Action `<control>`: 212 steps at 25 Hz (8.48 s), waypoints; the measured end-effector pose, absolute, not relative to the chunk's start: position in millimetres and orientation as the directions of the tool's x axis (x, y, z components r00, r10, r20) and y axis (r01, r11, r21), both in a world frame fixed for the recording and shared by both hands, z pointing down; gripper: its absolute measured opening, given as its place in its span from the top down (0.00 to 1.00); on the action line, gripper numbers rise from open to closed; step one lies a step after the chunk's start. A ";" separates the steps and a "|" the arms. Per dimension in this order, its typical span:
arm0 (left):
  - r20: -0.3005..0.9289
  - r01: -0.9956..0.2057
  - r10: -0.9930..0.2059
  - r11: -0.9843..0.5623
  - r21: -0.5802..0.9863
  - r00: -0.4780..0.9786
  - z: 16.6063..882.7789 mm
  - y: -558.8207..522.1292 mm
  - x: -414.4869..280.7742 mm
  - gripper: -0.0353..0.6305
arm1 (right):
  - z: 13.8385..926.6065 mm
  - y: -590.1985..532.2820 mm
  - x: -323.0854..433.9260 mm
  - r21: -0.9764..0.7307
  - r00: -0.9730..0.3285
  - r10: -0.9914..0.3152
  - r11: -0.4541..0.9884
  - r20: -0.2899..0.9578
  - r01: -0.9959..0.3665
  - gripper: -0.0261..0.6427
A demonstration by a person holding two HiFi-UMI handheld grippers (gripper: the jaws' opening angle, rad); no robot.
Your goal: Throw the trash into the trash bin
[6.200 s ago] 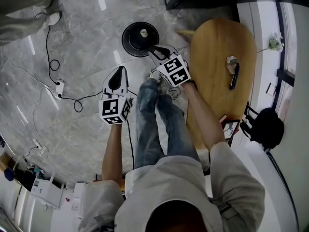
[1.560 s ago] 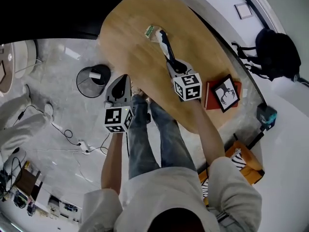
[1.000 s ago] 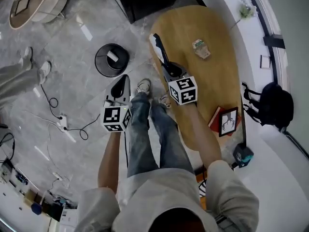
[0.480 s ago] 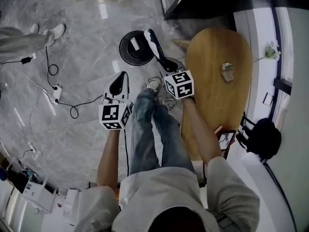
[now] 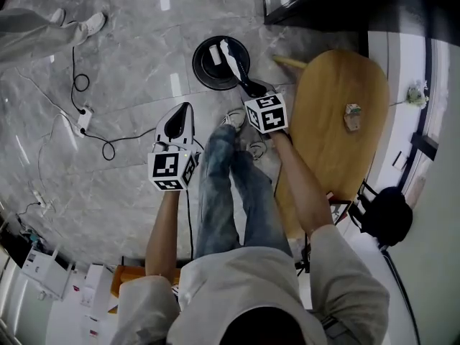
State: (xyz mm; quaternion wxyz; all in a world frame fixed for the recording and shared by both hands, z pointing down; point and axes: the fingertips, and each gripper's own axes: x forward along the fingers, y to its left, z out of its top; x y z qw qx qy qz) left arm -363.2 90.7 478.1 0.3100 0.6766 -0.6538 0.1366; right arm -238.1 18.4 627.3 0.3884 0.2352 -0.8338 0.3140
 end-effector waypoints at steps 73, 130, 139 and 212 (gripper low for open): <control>0.607 -0.594 -0.341 -0.755 0.278 0.718 487.7 21.3 77.7 0.92 | 595.9 60.1 201.4 -0.130 -0.281 -0.564 0.293 0.776 -0.947 0.86; 0.565 -0.684 -0.467 -0.681 0.261 0.680 470.4 12.8 -3.2 0.92 | 572.2 64.3 193.9 -0.333 -0.177 -0.707 -0.087 0.685 -0.939 0.51; 0.550 -0.807 -0.609 -0.538 0.243 0.572 461.2 18.4 -90.1 0.92 | 558.0 28.1 103.4 -0.345 -0.345 -0.670 0.139 0.657 -0.928 0.51; 0.559 -0.631 -0.422 -0.734 0.252 0.714 461.3 1.5 2.9 0.92 | 544.5 67.7 179.6 -0.268 -0.099 -0.745 -0.110 0.660 -0.957 0.92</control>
